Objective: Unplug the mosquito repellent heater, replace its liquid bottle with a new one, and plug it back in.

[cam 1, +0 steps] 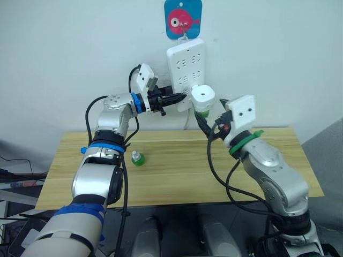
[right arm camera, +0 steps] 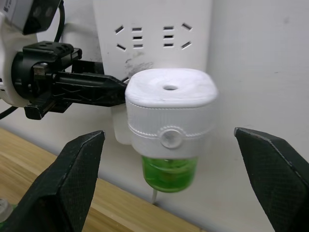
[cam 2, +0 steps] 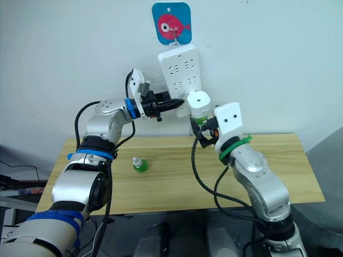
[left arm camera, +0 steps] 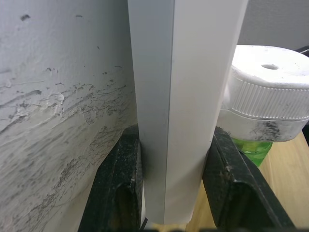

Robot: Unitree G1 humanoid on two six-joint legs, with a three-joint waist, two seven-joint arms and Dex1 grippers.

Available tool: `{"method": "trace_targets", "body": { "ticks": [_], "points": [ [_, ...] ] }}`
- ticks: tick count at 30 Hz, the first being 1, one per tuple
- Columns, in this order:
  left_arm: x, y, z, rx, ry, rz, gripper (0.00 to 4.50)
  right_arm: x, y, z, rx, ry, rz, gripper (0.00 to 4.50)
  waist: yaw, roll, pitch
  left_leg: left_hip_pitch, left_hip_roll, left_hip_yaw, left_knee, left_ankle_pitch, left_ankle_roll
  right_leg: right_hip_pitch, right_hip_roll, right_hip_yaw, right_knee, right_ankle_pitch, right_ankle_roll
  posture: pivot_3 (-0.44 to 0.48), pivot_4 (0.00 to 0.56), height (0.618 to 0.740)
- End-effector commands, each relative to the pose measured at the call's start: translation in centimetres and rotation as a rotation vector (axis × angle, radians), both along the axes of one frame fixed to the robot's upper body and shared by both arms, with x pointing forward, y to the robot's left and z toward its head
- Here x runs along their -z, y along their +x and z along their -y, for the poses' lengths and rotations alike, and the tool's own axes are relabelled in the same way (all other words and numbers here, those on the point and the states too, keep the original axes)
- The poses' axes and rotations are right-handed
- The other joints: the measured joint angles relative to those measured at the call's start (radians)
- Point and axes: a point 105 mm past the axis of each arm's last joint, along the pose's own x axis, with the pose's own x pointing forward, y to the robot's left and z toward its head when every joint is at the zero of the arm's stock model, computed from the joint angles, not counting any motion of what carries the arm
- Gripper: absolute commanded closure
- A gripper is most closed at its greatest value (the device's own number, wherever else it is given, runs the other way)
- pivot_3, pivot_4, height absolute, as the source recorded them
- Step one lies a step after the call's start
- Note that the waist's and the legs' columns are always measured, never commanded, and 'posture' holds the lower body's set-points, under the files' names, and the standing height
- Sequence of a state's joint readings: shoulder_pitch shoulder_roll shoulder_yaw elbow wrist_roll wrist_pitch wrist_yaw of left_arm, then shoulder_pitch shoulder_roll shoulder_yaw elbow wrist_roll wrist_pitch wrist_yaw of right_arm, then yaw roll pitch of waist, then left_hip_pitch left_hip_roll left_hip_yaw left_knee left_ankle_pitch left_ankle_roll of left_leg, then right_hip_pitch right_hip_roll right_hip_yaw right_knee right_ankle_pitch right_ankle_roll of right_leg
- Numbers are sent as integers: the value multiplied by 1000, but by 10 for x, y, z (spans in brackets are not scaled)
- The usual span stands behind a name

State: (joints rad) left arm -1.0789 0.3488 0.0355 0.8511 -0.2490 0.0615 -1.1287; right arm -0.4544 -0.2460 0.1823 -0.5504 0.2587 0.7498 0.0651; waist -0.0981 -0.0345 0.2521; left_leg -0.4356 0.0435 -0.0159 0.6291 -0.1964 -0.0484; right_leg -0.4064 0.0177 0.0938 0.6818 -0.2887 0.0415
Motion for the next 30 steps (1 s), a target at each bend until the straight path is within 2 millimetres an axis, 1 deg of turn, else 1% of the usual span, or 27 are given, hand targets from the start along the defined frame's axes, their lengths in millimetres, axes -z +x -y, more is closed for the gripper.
{"method": "trace_targets", "body": {
  "ticks": [1,6,8,9,10,13,18,21,25,30],
  "points": [
    [-8,-3,2,14,6,35,3211,-14,6,-4,6,6,50,0,0,0,0,0,0,0,0,0,0,0,0,0,0,0,0,-154,252,740],
    [-7,-4,4,14,6,37,3211,-23,22,-8,36,17,61,0,0,0,0,0,0,0,0,0,0,0,0,-1,0,1,-1,-148,250,740],
    [-6,-4,4,13,3,37,3211,-26,29,-9,52,26,59,0,0,0,0,0,0,0,0,0,0,0,0,-1,0,3,-4,-147,247,740],
    [-6,-4,4,13,3,37,3211,-27,31,-10,58,31,58,361,0,0,0,0,0,0,0,0,0,0,0,-1,0,3,-5,-146,247,740],
    [-6,-5,3,13,3,38,3211,-28,32,-10,62,36,59,558,0,0,0,0,0,0,0,0,0,0,0,-1,0,3,-5,-146,246,740],
    [-5,-4,3,9,7,37,3211,-31,32,-14,49,42,65,1520,0,0,0,0,0,0,-1,0,0,0,-1,-1,0,3,-5,-148,246,740],
    [0,-2,1,-15,24,34,3211,-34,27,-17,52,45,70,1489,-1,0,0,0,0,0,0,0,0,0,0,-1,1,3,-5,-150,242,740],
    [5,2,-4,-62,46,35,3211,-37,11,-14,37,49,65,1489,1,0,0,-1,0,-1,0,0,0,0,-1,-1,1,3,-5,-149,240,740],
    [7,6,-11,-104,49,31,3211,-36,-8,-8,21,50,37,1489,6,0,0,-3,1,-2,-1,0,0,-1,-1,-3,-1,3,-5,-151,236,740],
    [11,4,-23,-114,44,7,3211,-36,-17,-1,18,78,4,1489,-1,0,0,-2,0,-2,0,0,0,-1,-1,-3,1,2,-4,-160,237,740]
  ]
}}
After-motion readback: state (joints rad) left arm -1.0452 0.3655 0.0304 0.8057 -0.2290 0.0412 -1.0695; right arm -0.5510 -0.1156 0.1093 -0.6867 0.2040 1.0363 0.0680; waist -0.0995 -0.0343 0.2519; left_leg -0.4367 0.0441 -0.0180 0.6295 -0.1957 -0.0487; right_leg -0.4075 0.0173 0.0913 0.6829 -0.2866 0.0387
